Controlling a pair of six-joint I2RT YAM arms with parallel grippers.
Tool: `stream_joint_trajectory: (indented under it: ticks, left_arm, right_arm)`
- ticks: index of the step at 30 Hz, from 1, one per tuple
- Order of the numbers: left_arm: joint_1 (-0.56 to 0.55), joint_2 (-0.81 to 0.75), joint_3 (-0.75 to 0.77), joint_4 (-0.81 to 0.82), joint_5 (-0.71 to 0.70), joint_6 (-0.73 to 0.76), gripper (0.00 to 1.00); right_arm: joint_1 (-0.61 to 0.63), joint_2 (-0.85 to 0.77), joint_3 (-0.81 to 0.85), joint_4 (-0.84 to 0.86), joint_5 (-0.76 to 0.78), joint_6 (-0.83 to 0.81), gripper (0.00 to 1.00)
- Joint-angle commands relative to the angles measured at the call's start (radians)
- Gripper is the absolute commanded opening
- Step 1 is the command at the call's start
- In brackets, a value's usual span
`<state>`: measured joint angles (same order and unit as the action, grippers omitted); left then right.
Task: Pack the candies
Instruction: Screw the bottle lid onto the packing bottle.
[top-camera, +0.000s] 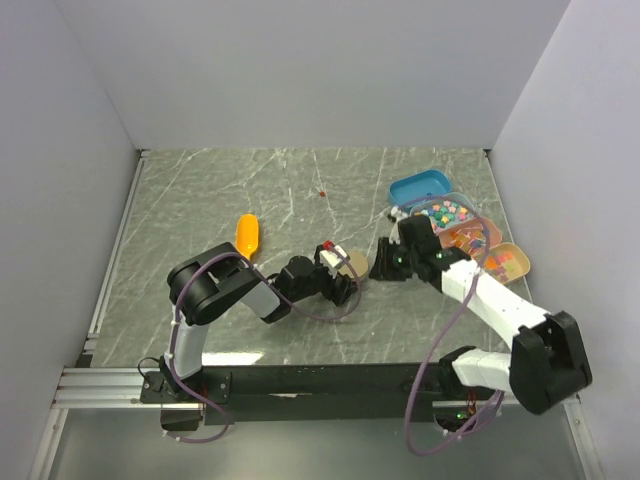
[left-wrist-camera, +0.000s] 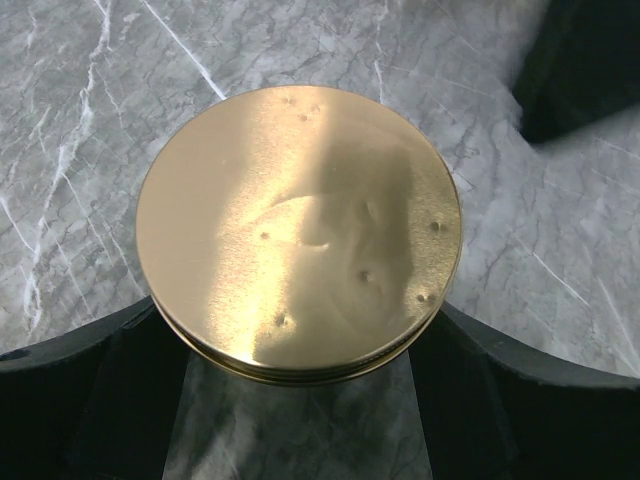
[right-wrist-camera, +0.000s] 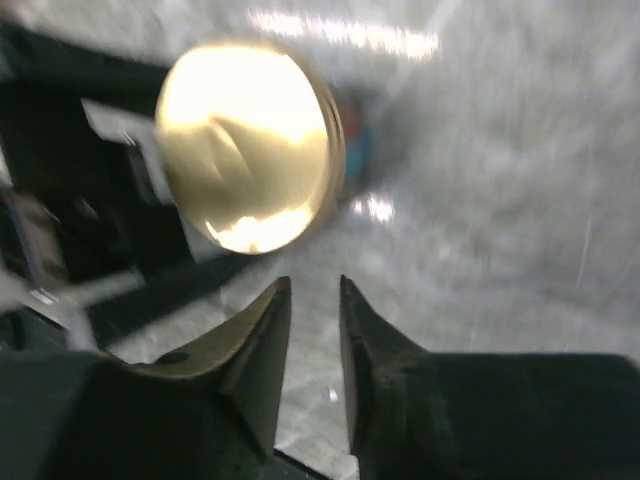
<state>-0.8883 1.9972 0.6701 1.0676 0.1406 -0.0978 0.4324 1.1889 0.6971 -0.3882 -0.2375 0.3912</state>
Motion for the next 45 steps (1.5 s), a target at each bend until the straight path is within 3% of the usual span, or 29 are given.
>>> stream_joint_trajectory:
  ticks: [1, 6, 15, 25, 38, 45]
  left_arm:
    - [0.008, -0.006, -0.023, -0.107, 0.033, -0.016, 0.81]
    - [0.008, -0.003, -0.014, -0.116, 0.054, -0.01, 0.81]
    - [0.009, -0.003, -0.004, -0.133, 0.05, 0.003, 0.81]
    - [0.018, 0.002, 0.002, -0.144, 0.044, -0.01, 0.81]
    - [0.022, -0.002, 0.008, -0.159, 0.033, -0.02, 0.81]
    - [0.022, -0.005, 0.002, -0.156, 0.068, -0.011, 0.81]
  right_arm:
    - [-0.03, 0.09, 0.154, 0.025, -0.048, -0.098, 0.35]
    - [-0.026, 0.27, 0.346, 0.038, -0.088, -0.181, 0.47]
    - [-0.014, 0.445, 0.481, 0.031, -0.155, -0.265, 0.44]
    - [0.017, 0.451, 0.403, 0.025, -0.164, -0.284, 0.41]
    - [0.02, 0.316, 0.24, 0.058, -0.102, -0.255, 0.39]
    - [0.02, 0.307, 0.3, 0.051, -0.065, -0.259, 0.4]
